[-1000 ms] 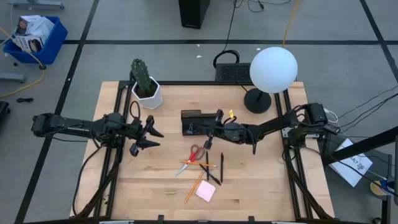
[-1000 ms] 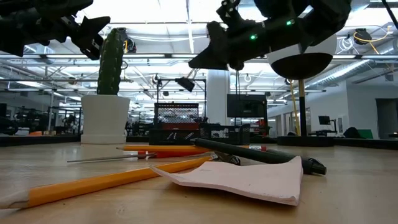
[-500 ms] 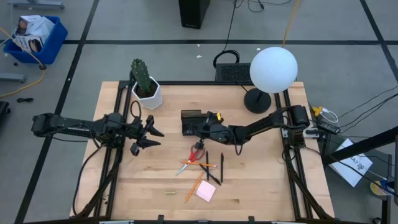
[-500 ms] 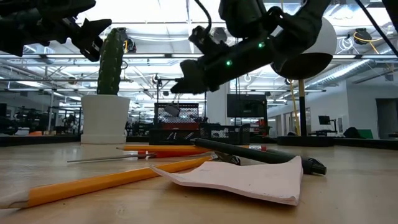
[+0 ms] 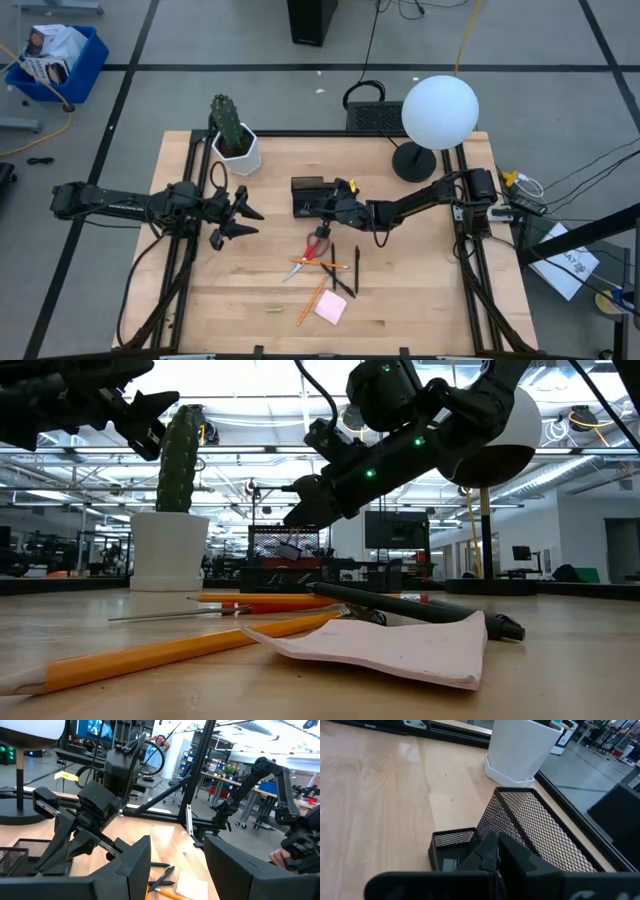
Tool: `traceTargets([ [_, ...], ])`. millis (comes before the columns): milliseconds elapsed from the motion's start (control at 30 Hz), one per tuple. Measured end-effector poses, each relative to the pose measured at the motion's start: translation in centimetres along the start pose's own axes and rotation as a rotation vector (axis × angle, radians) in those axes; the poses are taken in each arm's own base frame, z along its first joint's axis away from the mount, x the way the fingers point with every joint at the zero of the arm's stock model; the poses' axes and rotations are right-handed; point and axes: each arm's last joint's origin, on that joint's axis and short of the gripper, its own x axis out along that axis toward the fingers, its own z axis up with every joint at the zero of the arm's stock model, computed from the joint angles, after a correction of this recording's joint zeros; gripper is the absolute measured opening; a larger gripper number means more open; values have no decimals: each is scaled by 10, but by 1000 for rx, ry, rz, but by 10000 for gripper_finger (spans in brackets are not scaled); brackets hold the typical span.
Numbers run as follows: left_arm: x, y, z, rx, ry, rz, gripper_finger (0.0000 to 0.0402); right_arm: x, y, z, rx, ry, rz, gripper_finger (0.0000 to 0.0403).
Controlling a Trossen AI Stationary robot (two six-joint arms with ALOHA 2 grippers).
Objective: Pick and place office supplies into organizer
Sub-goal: Put the black binder clip into the bottom left of the desk organizer, then put the green eraser into the bottom left of the desk organizer
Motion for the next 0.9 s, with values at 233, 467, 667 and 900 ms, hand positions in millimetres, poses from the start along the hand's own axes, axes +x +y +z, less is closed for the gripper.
traceTargets([
  [233, 0, 0, 0, 0, 0, 0, 186, 0, 0, 0, 46, 4, 1, 17],
  [467, 0, 0, 0, 0, 0, 0, 186, 1, -1, -1, 54, 4, -2, 78],
  [667, 0, 0, 0, -26, 1, -1, 186, -3, 0, 5, 157, -18, 4, 114],
  [900, 0, -4, 1, -86, 19, -115, 187, -20, 5, 27, 294, -87, 319, 120],
])
